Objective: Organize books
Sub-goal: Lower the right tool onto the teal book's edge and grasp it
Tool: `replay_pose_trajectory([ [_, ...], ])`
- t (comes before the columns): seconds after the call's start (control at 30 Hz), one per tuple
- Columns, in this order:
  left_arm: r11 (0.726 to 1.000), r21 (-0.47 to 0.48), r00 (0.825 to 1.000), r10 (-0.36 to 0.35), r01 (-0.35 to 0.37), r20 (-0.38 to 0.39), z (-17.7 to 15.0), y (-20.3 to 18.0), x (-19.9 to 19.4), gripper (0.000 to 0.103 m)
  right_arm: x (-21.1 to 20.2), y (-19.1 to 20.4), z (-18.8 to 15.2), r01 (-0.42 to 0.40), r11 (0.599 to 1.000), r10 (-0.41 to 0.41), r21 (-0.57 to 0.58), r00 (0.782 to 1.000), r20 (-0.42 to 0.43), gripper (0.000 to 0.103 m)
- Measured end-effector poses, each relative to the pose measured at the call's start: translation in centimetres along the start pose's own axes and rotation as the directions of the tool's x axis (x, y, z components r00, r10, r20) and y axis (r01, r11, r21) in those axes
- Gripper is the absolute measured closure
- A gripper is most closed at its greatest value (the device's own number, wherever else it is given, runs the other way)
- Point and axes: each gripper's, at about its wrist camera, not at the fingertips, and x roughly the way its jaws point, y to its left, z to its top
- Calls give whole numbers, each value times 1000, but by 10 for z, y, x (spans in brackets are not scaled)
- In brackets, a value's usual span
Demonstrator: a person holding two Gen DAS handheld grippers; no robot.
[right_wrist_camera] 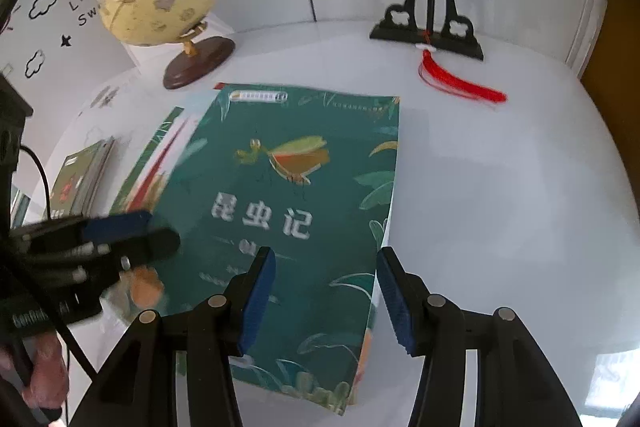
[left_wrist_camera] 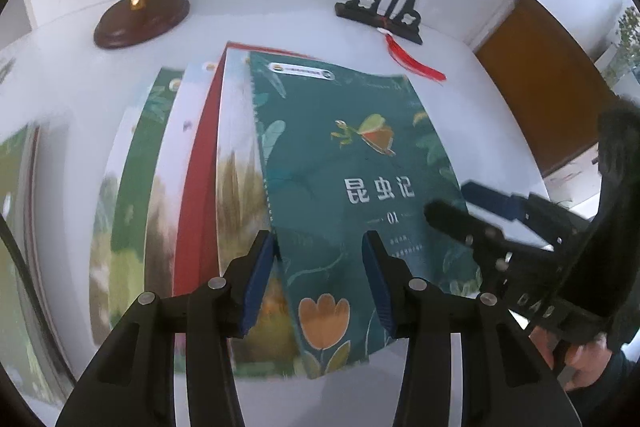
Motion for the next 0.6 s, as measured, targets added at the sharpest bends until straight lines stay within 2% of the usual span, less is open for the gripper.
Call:
replay_pose_trajectory([
  [0.13, 1000, -23, 1000, -15, 15, -10, -24, -1, -9, 61, -17, 23, -6, -23, 999, 24, -50, 999, 29, 51],
  [0.3, 999, -50, 1000, -16, 16, -10, -45, 3, -19, 62, -22, 51, -21, 26, 989, -21, -147, 999, 36, 51],
  [0.4, 998, -62, 1000, -8, 7, -9, -52, 7, -25, 62, -24, 49, -30, 16, 994, -14, -108, 1000, 19, 51],
  [0.47, 998, -65, 1000, 11, -12, -8, -59, 13, -29, 61, -27, 44, -37, -24, 998, 24, -65, 1000, -1, 50],
  [0.53, 996, -88, 1000, -3, 1, -14, -62, 20, -31, 61, -26, 37, -46, -37, 998, 35, -47, 999, -36, 50],
  [0.6, 994, -110, 1000, -2, -1, -24, -65, 26, -30, 62, -19, 21, -53, -92, 996, 93, 15, 992, -88, 50],
])
